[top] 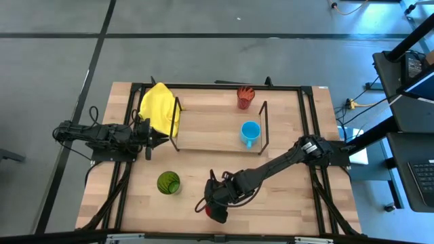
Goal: Stack small to large cups/mugs on shelf
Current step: Put the orange cup on the shelf
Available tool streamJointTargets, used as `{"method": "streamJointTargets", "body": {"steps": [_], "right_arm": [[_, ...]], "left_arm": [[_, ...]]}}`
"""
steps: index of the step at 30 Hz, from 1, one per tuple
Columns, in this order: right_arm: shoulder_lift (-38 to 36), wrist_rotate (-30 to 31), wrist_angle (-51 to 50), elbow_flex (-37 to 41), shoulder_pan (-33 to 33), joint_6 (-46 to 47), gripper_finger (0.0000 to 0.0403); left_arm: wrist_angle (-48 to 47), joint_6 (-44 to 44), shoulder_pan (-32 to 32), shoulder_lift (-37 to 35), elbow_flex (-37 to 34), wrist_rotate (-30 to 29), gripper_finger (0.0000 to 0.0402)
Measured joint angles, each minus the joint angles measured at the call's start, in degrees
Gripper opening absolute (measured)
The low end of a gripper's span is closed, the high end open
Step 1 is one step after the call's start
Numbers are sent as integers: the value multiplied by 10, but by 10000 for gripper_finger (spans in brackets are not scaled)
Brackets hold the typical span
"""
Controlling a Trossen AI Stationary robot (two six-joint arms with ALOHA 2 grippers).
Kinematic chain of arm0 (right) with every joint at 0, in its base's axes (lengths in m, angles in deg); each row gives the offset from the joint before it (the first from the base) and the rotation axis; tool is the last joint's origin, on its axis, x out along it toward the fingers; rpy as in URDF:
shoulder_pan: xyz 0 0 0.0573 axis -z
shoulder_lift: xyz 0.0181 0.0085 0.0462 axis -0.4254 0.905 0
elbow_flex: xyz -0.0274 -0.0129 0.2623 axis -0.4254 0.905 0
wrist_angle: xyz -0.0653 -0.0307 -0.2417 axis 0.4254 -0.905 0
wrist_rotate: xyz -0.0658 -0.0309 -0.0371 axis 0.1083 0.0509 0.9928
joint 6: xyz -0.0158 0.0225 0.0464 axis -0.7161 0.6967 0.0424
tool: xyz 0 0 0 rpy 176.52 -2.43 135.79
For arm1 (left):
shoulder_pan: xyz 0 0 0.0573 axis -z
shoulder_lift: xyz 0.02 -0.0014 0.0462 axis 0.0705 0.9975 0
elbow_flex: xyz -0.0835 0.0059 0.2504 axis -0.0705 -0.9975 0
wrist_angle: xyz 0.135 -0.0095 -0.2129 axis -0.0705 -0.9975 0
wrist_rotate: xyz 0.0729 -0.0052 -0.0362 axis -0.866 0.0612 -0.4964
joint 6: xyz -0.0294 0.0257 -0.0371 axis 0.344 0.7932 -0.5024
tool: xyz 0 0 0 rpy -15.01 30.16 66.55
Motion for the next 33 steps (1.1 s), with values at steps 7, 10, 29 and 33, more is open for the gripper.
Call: {"method": "streamJointTargets", "body": {"steps": [7,10,29,33], "right_arm": [[0,-2,-12,0,8,1,52],[0,-1,-15,0,9,-3,12],[-29,172,-307,-216,72,-150,4],[-41,200,-357,-214,106,-128,4]], "left_arm": [[0,0,0,0,0,0,75],[0,0,0,0,0,0,75],[0,0,0,0,0,0,75],[0,0,0,0,0,0,75]]}}
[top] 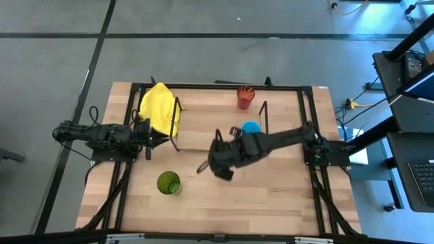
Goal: Stack small to large cups/mugs on shelf
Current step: Put the orange cup on the shelf
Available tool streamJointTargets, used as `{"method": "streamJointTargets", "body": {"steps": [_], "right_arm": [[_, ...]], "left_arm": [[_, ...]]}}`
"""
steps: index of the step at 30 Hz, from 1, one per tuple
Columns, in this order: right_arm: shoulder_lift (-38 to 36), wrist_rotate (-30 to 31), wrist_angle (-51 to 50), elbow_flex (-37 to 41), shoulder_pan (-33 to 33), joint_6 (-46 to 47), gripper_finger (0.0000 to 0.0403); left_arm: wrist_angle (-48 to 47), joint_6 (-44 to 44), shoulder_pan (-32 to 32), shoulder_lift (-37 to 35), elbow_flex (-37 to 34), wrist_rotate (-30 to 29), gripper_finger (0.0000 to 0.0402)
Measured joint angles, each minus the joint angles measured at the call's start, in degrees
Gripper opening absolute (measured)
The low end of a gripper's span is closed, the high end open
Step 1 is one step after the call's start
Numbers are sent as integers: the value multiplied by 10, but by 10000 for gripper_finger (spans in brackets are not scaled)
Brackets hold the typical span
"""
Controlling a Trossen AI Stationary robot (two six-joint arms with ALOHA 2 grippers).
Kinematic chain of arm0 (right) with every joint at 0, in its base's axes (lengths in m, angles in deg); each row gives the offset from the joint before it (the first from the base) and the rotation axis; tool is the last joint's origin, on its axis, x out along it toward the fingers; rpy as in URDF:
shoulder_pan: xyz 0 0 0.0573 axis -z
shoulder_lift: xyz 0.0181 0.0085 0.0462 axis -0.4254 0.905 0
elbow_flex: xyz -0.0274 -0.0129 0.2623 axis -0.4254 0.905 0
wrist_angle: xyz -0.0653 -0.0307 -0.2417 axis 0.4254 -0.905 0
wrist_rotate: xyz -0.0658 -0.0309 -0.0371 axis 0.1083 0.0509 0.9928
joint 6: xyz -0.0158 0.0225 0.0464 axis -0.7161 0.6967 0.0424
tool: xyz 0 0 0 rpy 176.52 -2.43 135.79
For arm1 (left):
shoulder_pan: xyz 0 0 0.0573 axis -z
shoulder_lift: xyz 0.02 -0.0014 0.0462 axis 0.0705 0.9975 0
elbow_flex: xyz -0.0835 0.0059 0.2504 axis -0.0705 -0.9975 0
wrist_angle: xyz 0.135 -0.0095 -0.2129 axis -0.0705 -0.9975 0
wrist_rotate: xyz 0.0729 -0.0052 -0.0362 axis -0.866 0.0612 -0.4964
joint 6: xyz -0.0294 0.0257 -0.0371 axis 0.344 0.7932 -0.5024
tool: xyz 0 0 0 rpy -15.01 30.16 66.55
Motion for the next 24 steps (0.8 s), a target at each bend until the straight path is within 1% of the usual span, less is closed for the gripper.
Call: {"method": "streamJointTargets", "body": {"steps": [1,4,6,8,12,15,18,24], "right_arm": [[0,7,-16,0,11,15,4],[-1,11,-15,-1,44,73,6],[-1,-1,-20,-1,70,116,6],[1,-23,-19,-1,94,140,7],[10,-72,-22,-1,128,145,7],[18,-92,-33,-1,146,130,8],[22,-95,-31,-1,160,111,8],[24,-96,-31,-1,182,122,9]], "left_arm": [[0,0,0,0,0,0,75],[0,0,0,0,0,0,75],[0,0,0,0,0,0,75],[0,0,0,0,0,0,75],[0,0,0,0,0,0,75],[0,0,0,0,0,0,75],[0,0,0,0,0,0,75],[0,0,0,0,0,0,75]]}}
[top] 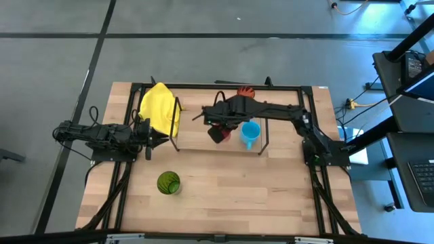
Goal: Stack small to large cups/mugs on shelf
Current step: Put the orange cup on the shelf
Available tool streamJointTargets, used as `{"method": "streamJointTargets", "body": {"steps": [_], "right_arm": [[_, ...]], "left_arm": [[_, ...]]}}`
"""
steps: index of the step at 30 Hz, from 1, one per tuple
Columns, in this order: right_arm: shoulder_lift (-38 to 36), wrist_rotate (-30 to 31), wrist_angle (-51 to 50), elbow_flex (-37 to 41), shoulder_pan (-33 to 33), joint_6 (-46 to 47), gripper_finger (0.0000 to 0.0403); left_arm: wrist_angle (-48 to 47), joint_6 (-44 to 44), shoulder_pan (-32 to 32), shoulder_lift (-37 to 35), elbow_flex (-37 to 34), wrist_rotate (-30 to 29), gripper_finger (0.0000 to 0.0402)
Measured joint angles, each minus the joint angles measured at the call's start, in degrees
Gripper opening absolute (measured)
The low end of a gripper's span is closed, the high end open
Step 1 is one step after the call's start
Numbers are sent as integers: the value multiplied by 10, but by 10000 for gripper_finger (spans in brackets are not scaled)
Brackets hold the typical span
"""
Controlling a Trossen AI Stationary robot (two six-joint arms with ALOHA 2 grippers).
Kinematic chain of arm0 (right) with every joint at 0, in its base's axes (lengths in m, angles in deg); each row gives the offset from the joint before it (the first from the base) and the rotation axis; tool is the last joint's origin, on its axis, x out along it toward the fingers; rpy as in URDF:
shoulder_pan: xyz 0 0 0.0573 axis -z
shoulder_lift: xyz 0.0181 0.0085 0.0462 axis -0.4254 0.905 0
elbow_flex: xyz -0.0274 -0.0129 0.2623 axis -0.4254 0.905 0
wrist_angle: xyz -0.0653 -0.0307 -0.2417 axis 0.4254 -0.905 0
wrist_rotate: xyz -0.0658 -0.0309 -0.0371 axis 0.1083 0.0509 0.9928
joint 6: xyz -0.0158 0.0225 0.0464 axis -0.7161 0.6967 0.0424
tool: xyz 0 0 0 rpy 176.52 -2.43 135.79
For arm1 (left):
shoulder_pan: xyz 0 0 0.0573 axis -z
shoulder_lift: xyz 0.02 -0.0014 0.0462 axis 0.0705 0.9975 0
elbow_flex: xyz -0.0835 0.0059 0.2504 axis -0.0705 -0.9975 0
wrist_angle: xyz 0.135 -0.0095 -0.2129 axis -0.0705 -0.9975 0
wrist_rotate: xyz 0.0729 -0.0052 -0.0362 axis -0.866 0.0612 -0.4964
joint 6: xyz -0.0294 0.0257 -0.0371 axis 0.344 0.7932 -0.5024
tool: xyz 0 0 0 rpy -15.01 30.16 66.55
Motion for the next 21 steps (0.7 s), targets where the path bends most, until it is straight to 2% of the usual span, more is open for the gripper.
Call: {"method": "streamJointTargets", "body": {"steps": [7,16,21], "right_arm": [[-17,-37,24,-10,-19,7,9],[-96,-2,-2,-12,-70,67,9],[-145,1,0,-10,-56,73,10]], "left_arm": [[0,0,0,0,0,0,75],[0,0,0,0,0,0,75],[0,0,0,0,0,0,75]]}}
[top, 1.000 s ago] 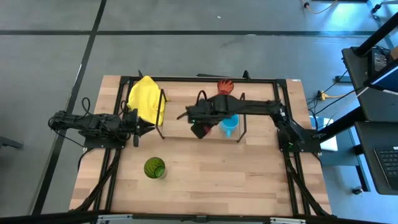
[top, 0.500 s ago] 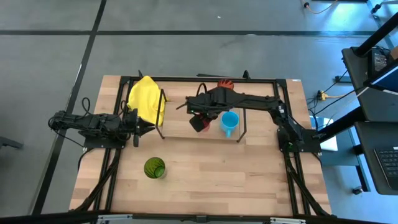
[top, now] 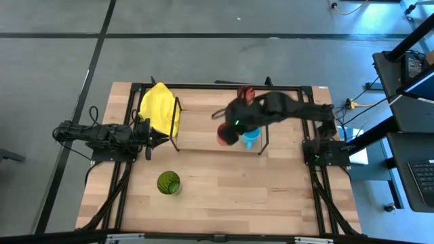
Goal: Stack small to large cups/mugs on shelf
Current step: Put the orange cup on the shelf
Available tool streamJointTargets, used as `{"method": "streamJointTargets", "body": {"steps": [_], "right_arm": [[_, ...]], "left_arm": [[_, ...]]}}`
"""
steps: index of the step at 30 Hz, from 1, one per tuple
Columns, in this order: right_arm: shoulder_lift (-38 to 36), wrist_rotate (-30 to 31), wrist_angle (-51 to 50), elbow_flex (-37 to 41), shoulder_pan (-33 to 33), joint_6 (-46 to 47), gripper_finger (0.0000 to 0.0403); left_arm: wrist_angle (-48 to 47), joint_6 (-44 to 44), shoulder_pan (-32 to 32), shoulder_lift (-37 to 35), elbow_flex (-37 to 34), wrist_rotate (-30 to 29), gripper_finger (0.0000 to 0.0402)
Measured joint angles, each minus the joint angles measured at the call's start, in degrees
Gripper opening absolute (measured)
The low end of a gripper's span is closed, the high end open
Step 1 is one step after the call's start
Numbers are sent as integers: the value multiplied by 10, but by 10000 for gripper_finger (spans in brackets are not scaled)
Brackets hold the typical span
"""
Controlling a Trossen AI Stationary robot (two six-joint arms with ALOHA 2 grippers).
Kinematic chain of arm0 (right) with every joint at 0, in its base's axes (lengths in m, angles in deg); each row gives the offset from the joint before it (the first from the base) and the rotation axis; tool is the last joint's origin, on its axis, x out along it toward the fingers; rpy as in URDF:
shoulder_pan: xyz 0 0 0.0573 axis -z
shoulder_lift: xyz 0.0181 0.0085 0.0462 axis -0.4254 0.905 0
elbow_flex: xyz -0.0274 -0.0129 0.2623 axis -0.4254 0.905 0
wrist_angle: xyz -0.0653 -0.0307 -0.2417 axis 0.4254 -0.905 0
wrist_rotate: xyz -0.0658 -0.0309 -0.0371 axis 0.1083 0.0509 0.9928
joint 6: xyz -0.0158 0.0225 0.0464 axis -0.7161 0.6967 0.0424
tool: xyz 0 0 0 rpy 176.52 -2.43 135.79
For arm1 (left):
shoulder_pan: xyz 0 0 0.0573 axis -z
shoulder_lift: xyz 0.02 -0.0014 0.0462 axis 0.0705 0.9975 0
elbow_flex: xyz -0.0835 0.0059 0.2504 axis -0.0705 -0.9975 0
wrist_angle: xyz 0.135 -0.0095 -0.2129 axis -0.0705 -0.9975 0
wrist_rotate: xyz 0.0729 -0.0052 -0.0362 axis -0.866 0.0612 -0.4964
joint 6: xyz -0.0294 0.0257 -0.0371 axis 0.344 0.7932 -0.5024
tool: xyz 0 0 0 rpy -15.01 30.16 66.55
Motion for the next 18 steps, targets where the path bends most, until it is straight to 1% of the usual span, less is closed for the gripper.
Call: {"method": "streamJointTargets", "body": {"steps": [5,8,10,12,14,18], "right_arm": [[-41,-1,0,0,60,-42,10],[-53,-16,0,0,106,-72,10],[-59,-42,1,5,139,-91,10],[-65,-75,0,26,169,-111,10],[-75,-96,0,63,191,-124,10],[-112,-119,0,150,208,-144,10]], "left_arm": [[0,0,0,0,0,0,75],[0,0,0,0,0,0,75],[0,0,0,0,0,0,75],[0,0,0,0,0,0,75],[0,0,0,0,0,0,75],[0,0,0,0,0,0,75]]}}
